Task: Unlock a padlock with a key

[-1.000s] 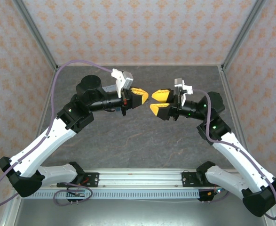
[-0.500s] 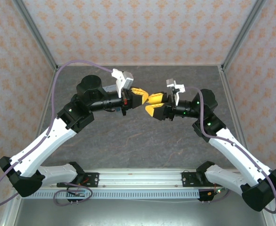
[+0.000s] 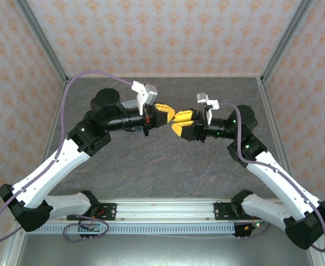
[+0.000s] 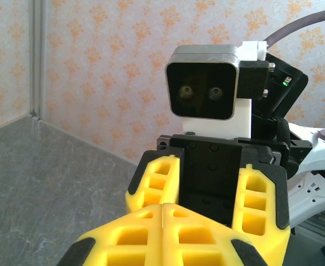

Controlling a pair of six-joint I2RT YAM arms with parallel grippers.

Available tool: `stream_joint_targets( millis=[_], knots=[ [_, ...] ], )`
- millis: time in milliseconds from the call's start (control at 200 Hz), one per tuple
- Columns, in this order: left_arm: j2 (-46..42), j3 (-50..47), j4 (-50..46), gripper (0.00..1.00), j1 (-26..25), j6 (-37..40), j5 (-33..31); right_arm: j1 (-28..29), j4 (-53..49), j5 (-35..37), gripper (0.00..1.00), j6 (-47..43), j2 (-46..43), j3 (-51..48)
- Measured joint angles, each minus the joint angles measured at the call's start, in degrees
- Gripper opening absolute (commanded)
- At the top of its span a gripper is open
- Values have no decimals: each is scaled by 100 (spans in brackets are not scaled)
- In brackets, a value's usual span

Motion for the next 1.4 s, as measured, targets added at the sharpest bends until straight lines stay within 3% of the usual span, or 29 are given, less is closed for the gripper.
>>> stream_joint_targets(
  millis=[455,611,766,1086,1401],
  knots=[
    [0,0,2,0,0,0,7,0,-210,81,32,-131,-11,72],
    [0,0,2,0,0,0,7,0,-227,192,51,-160,15,118],
    [0,0,0,0,0,0,7,-2,-229,278,55,-175,15,144],
    [0,-2,0,0,0,0,2,-42,-293,299,40,-129,33,164],
    [0,-2,0,0,0,0,-2,-37,-271,94,38,0,238,164]
  ],
)
